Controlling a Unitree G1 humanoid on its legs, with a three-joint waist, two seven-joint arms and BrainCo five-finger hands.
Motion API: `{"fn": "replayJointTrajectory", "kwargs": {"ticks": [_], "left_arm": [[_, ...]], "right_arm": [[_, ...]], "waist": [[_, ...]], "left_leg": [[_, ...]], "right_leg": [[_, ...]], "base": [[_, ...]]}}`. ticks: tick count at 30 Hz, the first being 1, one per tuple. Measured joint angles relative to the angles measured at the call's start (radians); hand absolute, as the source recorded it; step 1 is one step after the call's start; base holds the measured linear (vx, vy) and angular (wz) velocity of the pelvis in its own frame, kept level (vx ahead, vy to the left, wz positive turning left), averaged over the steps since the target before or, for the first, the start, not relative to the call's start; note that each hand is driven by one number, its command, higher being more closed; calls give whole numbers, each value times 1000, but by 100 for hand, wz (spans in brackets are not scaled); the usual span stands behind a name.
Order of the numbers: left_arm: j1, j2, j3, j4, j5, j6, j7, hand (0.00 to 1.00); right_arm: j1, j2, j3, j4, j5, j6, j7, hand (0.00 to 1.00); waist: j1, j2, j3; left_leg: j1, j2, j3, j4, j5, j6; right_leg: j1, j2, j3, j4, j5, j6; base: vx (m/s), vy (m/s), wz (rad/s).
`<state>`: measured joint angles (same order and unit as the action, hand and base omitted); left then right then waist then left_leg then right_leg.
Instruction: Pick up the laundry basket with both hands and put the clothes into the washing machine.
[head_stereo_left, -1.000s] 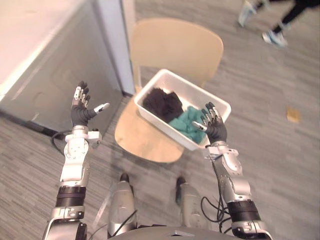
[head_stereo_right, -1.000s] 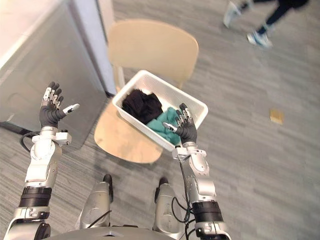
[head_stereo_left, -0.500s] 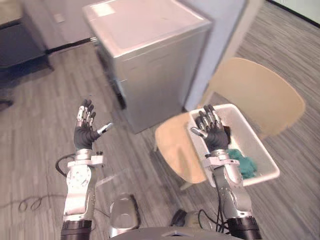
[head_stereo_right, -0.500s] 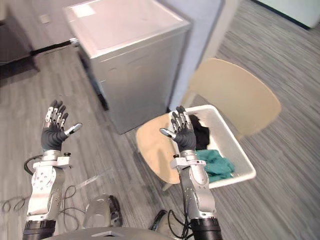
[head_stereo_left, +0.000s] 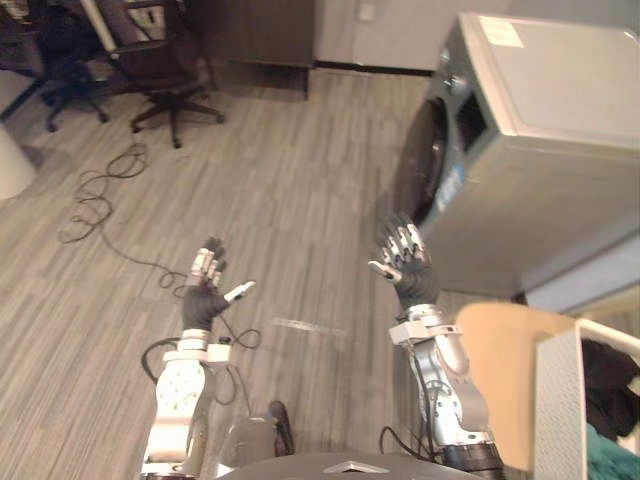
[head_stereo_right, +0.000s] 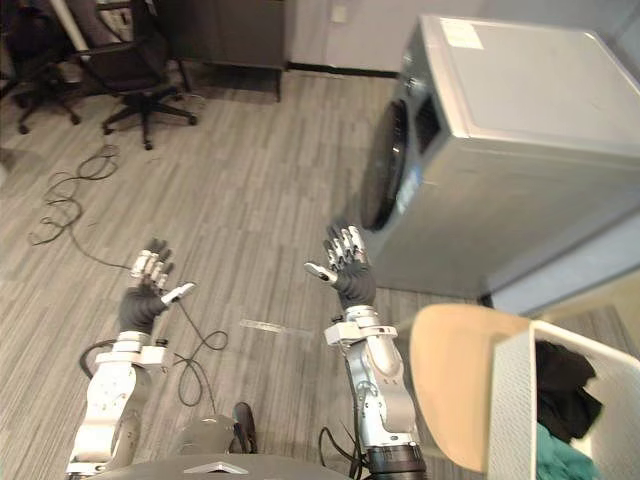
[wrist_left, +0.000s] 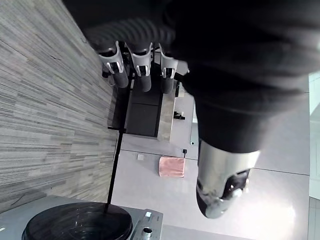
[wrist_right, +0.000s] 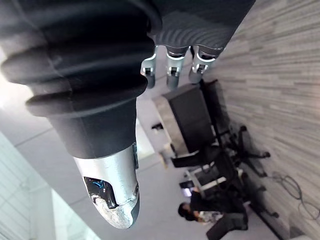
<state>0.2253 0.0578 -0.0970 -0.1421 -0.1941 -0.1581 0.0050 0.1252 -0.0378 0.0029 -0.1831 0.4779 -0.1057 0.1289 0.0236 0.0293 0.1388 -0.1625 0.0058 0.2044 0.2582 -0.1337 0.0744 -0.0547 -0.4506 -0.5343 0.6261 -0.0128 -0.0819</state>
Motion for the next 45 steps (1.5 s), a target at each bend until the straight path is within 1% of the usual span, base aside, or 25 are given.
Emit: {"fn": "replayJointTrajectory", "kwargs": {"ticks": [2,4,7,10,13,14,15,16,18,20,22,25,27,29,31,32,33,34,35,36,38,39,40,42,45], "left_arm": [[-7,7,-7,0,1,1,-10,0],[-15,15,-20,1,1,2,-13,0],[-47,17,-34,17,4,6,-13,0],[-75,19,-34,49,24,16,-13,0],[-81,14,-48,79,24,21,-12,0],[-81,10,-58,100,24,22,-11,0],[-88,-3,-67,123,24,29,-11,0],[-81,-30,-64,124,23,36,-9,0],[-62,-48,-63,124,20,39,-9,0],[-42,-49,-63,124,20,41,-9,0],[-28,-55,-61,123,20,43,-12,0],[0,-59,-57,123,19,61,-23,0],[30,-59,-48,109,21,65,-41,0],[60,-61,-24,79,21,66,-42,0],[86,-60,-11,52,22,66,-39,0],[81,-53,-3,53,23,71,-36,0],[80,-34,26,37,31,71,-34,0],[81,-25,33,15,34,71,-35,0],[81,-24,35,8,35,71,-35,0],[81,-18,48,-7,33,70,-37,0],[67,-3,67,-5,30,70,-40,0],[62,5,78,-5,28,69,-40,0],[62,19,111,-4,21,69,-38,0],[64,20,156,-3,11,69,-32,0],[55,17,171,1,0,66,-31,0]], "right_arm": [[34,21,-16,-5,0,0,1,0],[53,32,-43,-6,-1,0,0,0],[59,32,-92,-7,-14,-1,-8,0],[60,32,-109,-8,-16,-1,-12,0],[81,32,-112,-28,-49,-1,-32,0],[101,32,-101,-46,-53,-1,-32,0],[113,35,-84,-61,-53,0,-35,0],[131,30,-65,-103,-54,1,-47,0],[140,31,-38,-140,-54,-2,-53,0],[139,34,-12,-163,-55,-3,-68,0],[148,34,-7,-176,-71,-5,-76,0],[174,34,-4,-164,-93,1,-76,0],[163,33,-3,-143,-137,1,-76,0],[155,30,3,-119,-182,0,-78,0],[161,22,-2,-98,-222,1,-89,0],[158,32,-7,-64,-245,2,-95,0],[175,51,6,-44,-251,8,-92,0],[189,64,8,-46,-251,8,-87,0],[189,66,7,-46,-251,8,-87,0],[177,68,-5,-40,-283,16,-85,0],[140,68,-30,11,-317,24,-85,0],[127,68,-40,31,-330,25,-86,0],[81,68,-70,90,-359,28,-92,0],[17,65,-110,139,-409,39,-117,0],[-78,46,-175,166,-481,47,-169,0]], "waist": [[-39,-10,6],[-59,-20,14],[-75,-12,30],[-95,-12,31],[-107,-9,27],[-107,-2,23],[-117,-2,24],[-119,4,28],[-85,11,28],[-60,12,23],[-55,12,20],[-38,-3,31],[-28,-3,33],[-18,7,30],[-8,57,11],[-9,38,16],[-9,-8,15],[-8,-20,13],[-7,-22,13],[2,-25,14],[-10,-23,16],[-15,-23,16],[-16,-18,20],[-15,-4,28],[-16,1,31]], "left_leg": [[26,-28,-72,-46,14,29],[69,-54,-81,-105,21,41],[120,-82,-81,-154,23,44],[179,-106,-62,-192,16,29],[219,-98,-56,-137,-75,-12],[224,-78,-37,-50,-121,-45],[128,-16,12,217,-161,-75],[25,77,69,531,-104,-57],[-55,226,120,882,44,-29],[-114,299,119,1072,42,-37],[-160,327,117,1071,22,-42],[-197,325,119,798,-35,-55],[-183,248,29,340,-24,-101],[-159,218,-78,61,24,-169],[-157,219,-181,-17,60,-233],[-180,205,-173,67,113,-230],[-220,176,-116,197,28,-189],[-232,164,-72,275,-32,-156],[-231,161,-60,289,-49,-149],[-198,145,4,327,-110,-111],[-135,126,61,312,-141,-68],[-111,124,77,302,-147,-58],[-42,121,117,261,-157,-42],[43,122,164,200,-158,-40],[84,130,215,156,-160,-43]], "right_leg": [[-82,150,206,63,-140,62],[-144,226,202,43,-200,54],[-210,298,73,-135,-184,40],[-244,338,23,-332,-92,4],[-211,351,8,-332,-67,-22],[-179,359,0,-348,-56,-40],[-147,380,-6,-347,-79,-56],[-96,420,1,-358,-100,-66],[-9,483,78,-362,-135,-76],[50,501,172,-372,-161,-63],[101,492,254,-414,-161,-51],[182,441,366,-482,-163,-36],[223,377,439,-497,-185,3],[236,345,493,-499,-223,66],[250,337,558,-505,-273,134],[255,304,588,-505,-283,140],[247,240,610,-496,-260,152],[222,200,624,-463,-219,186],[214,191,632,-447,-213,192],[148,144,660,-327,-180,223],[28,126,661,-77,-136,249],[-5,126,643,5,-137,243],[-81,122,523,174,-162,194],[-126,118,344,244,-210,135],[-171,135,186,128,-279,131]], "base": [[34,98,129],[109,75,94],[152,60,48],[276,22,28],[439,-10,4],[404,-15,-3],[626,-70,-17],[643,-79,-33],[494,-36,-111],[585,60,-158],[511,113,-124],[437,228,-98],[440,334,-88],[487,567,-106],[420,572,-107],[412,577,-91],[486,665,-99],[479,651,-81],[368,508,-92],[269,382,-77],[289,364,-60],[348,343,-54],[267,218,-55],[226,138,-70],[165,26,-53]]}}
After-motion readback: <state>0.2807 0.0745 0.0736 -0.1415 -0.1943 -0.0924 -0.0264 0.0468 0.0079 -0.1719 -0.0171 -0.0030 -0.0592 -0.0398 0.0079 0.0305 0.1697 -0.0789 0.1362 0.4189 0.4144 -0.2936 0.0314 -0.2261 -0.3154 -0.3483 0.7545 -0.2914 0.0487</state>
